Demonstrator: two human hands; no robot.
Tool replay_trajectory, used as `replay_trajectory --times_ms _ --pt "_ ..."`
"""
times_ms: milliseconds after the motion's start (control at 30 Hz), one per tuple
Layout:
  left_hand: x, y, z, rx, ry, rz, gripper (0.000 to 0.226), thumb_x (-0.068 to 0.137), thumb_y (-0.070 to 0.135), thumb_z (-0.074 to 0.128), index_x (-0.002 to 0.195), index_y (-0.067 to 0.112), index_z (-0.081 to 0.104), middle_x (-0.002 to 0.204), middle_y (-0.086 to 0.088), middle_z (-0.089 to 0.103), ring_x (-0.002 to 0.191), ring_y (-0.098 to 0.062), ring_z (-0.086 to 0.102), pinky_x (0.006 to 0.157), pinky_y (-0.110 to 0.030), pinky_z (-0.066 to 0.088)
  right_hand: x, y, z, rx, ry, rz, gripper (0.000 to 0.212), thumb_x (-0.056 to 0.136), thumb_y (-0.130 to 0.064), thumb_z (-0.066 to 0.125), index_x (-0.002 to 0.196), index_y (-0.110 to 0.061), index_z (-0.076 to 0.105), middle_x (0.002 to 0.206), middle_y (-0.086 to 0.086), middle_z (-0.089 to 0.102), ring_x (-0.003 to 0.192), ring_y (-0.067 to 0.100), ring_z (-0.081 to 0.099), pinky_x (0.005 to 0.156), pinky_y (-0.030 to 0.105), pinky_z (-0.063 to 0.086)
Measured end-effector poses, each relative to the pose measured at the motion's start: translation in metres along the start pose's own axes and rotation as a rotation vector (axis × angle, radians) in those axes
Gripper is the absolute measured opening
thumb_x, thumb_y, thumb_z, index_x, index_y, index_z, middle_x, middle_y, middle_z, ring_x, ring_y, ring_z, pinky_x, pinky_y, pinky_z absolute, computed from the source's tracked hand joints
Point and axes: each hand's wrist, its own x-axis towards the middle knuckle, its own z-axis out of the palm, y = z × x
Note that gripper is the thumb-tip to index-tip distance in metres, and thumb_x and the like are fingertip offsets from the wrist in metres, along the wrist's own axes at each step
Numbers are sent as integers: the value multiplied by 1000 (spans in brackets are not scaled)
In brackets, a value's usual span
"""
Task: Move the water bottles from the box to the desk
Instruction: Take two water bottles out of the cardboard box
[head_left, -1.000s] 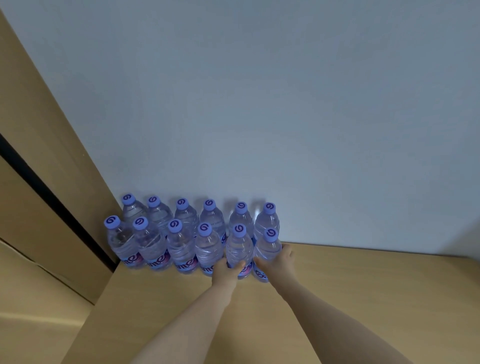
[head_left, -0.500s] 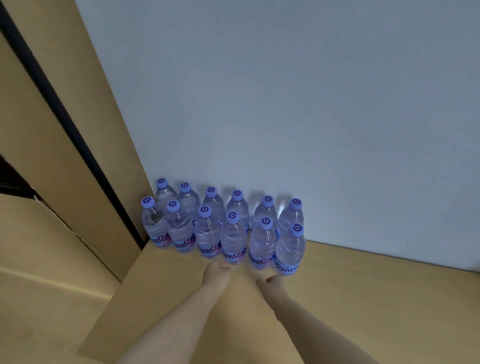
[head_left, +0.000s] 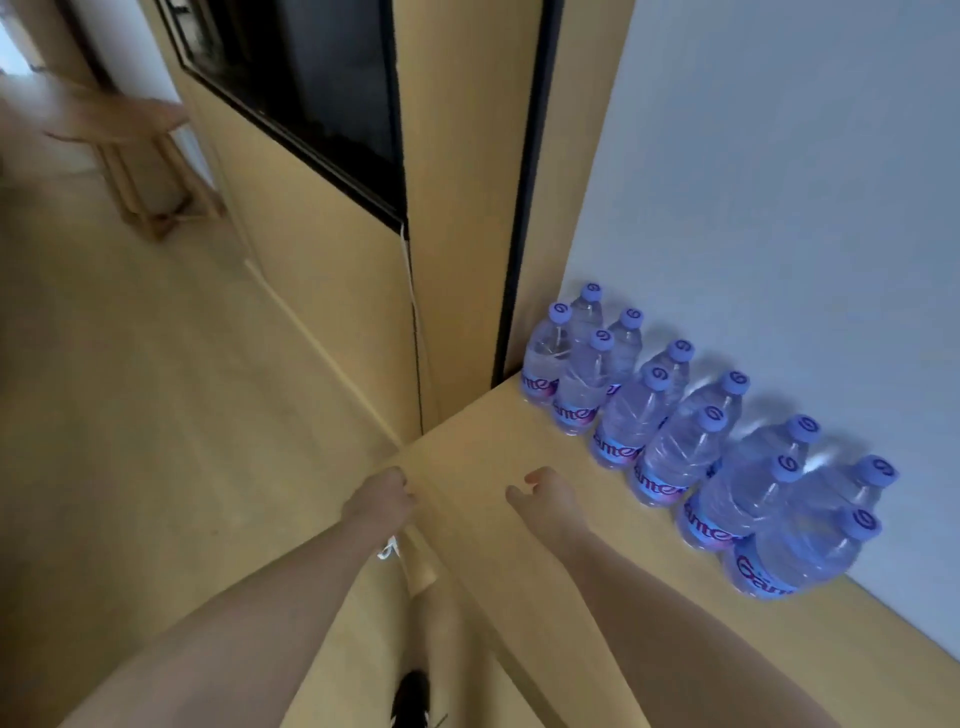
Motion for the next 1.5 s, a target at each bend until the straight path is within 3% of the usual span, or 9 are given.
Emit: replay_trajectory --times_ms 200,367,433,700,867,1133,1500 --pt "-2 -101 -46 -101 99 -244 36 91 27 52 127 22 53 130 -3 56 117 -23 56 94 -29 44 0 -88 76 -115 -198 -184 54 86 -44 56 132 -16 49 125 4 56 111 22 57 88 34 49" --pt "21 -185 -96 -98 86 -330 37 94 26 51 130 16 49 132 -6 53 117 -25 55 97 -34 46 10 -180 145 -244 -367 -291 40 89 -38 54 118 -11 56 114 4 59 106 23 59 82 30 46" --pt "37 -218 -123 -89 86 -341 38 94 27 52 130 15 49 132 -7 53 120 -25 52 101 -36 44 17 -222 175 -280 -382 -339 33 88 -38 54 110 -14 57 109 5 62 102 25 62 84 35 51" --pt "107 -338 -224 -82 108 -432 37 95 29 48 130 18 47 134 -2 51 123 -21 50 98 -32 41 39 -368 295 -368 -439 -424 52 88 -35 60 132 -7 52 130 14 57 121 29 55 99 34 46" --pt "155 -389 -268 -96 90 -446 41 95 31 47 132 13 45 137 -6 49 125 -23 48 99 -33 43 68 -442 350 -421 -421 -430 50 89 -38 61 129 -7 56 128 15 58 118 30 57 97 35 48" --pt "287 -444 -335 -106 60 -492 38 96 31 44 130 13 45 132 -6 53 118 -25 53 91 -34 45 157 -559 426 -495 -470 -494 51 90 -39 59 131 -10 49 132 11 48 119 27 51 98 36 46" --pt "501 -501 -504 -173 106 -568 39 95 27 44 132 13 43 132 -9 52 119 -27 53 91 -36 46 311 -803 515 -595 -515 -571 52 91 -40 57 135 -14 47 135 11 48 124 29 51 100 34 45"
